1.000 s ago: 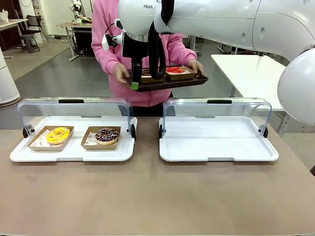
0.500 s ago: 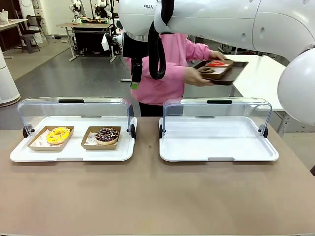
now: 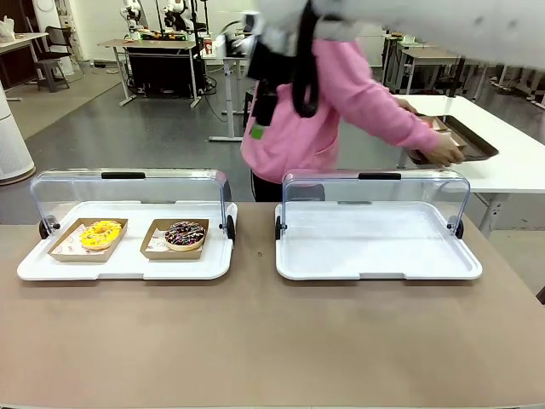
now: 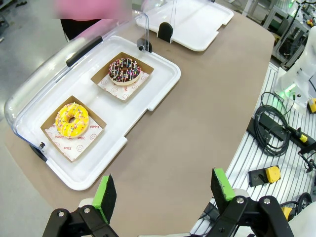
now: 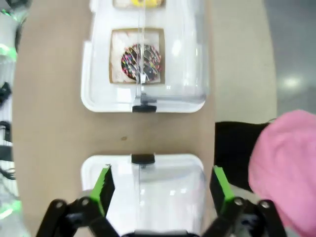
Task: Provide the desired donut to the person.
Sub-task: Place the picked Paper togo box onto the Handle tray extended by the person.
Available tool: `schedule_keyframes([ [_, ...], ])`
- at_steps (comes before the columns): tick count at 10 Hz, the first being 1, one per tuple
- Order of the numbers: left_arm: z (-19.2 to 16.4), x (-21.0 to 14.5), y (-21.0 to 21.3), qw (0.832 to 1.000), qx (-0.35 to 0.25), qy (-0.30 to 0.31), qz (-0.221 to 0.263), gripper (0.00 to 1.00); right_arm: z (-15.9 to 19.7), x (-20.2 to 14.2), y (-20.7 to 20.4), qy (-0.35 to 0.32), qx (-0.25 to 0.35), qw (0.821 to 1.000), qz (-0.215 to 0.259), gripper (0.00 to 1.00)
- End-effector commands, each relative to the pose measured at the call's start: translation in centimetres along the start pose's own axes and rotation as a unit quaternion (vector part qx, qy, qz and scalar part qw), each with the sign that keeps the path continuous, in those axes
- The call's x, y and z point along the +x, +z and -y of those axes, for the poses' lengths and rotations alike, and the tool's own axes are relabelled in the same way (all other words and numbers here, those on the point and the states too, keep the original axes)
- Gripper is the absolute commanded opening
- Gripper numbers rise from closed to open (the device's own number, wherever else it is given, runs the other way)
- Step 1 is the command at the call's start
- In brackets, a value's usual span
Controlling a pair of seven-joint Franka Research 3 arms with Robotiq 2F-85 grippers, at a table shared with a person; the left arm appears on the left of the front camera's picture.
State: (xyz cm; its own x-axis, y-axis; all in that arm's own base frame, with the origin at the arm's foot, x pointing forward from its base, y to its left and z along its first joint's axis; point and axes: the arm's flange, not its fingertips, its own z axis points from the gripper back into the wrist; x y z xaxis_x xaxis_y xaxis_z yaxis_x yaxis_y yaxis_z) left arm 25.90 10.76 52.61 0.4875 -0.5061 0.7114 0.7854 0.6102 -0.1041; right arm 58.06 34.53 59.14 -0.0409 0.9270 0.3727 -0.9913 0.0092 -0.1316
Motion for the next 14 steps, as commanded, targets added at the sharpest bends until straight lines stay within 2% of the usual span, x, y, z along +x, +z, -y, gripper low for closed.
schedule_keyframes([
  [1, -0.2, -0.2, 0.1, 1.0, -0.007, -0.009, 0.007, 1.0, -8.4, -11.2, 2.9, -0.034, -0.01, 0.996, 0.082, 1.0],
  [4, -0.2, -0.2, 0.1, 1.0, -0.007, -0.009, 0.007, 1.0, -15.5, -20.5, 4.1, -0.132, -0.074, 0.981, 0.118, 1.0],
  [7, -0.2, -0.2, 0.1, 1.0, -0.007, -0.009, 0.007, 1.0, -20.3, -28.2, 3.5, -0.203, -0.094, 0.963, 0.149, 1.0],
  [9, -0.2, -0.2, 0.1, 1.0, -0.007, -0.009, 0.007, 1.0, -22.9, -31.5, 3.6, -0.226, -0.103, 0.955, 0.159, 1.0],
  [11, -0.2, -0.2, 0.1, 1.0, -0.007, -0.009, 0.007, 1.0, -23.6, -34.0, 3.7, -0.24, -0.104, 0.949, 0.176, 1.0],
  [14, -0.2, -0.2, 0.1, 1.0, -0.007, -0.009, 0.007, 1.0, -23.4, -35.0, 3.8, -0.268, -0.131, 0.936, 0.186, 1.0],
])
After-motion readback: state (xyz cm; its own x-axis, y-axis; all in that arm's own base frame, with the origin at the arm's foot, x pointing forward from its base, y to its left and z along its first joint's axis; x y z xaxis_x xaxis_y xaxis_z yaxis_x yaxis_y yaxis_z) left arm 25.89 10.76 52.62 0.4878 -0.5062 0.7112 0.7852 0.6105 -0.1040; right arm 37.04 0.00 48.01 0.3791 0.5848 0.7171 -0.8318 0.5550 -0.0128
